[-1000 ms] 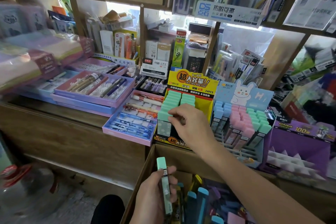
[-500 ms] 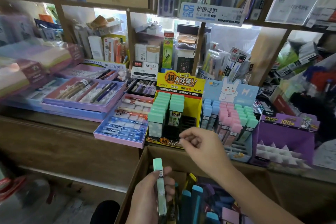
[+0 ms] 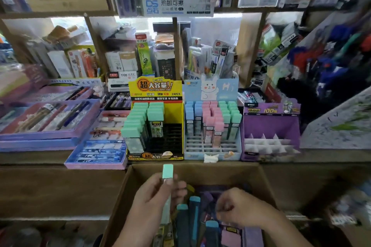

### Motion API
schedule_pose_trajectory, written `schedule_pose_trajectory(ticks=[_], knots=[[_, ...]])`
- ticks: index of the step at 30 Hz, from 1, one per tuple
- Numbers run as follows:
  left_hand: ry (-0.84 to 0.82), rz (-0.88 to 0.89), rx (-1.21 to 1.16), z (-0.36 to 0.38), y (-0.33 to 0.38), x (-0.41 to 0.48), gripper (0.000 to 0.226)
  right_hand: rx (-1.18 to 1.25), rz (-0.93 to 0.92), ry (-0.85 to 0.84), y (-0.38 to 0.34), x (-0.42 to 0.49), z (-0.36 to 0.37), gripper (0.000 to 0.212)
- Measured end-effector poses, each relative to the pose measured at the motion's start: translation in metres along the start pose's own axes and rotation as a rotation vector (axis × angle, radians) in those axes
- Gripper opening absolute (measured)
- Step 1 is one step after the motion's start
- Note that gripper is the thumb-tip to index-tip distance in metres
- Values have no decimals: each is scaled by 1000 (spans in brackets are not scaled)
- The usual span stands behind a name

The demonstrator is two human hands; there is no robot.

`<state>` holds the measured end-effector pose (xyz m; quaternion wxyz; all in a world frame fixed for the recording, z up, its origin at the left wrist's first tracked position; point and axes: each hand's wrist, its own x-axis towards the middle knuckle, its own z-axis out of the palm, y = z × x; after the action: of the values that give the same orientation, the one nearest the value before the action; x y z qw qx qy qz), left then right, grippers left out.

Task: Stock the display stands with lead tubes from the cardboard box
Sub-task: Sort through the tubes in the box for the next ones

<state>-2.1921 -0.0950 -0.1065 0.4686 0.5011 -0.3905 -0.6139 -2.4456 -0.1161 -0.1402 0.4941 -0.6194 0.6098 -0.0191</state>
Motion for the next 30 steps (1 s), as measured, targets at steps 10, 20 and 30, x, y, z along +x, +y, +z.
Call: schedule_pose_trajectory(ticks=[10,20,30], knots=[[-202,399,610,57,66,29,22,15,74,35,15,4,1,12],[-304,663,926,116,129,70,17,20,67,32,14,-2,-2,15],[-283,791,1226,156,131,103,15,24,63,23,16,-4,-3,25]])
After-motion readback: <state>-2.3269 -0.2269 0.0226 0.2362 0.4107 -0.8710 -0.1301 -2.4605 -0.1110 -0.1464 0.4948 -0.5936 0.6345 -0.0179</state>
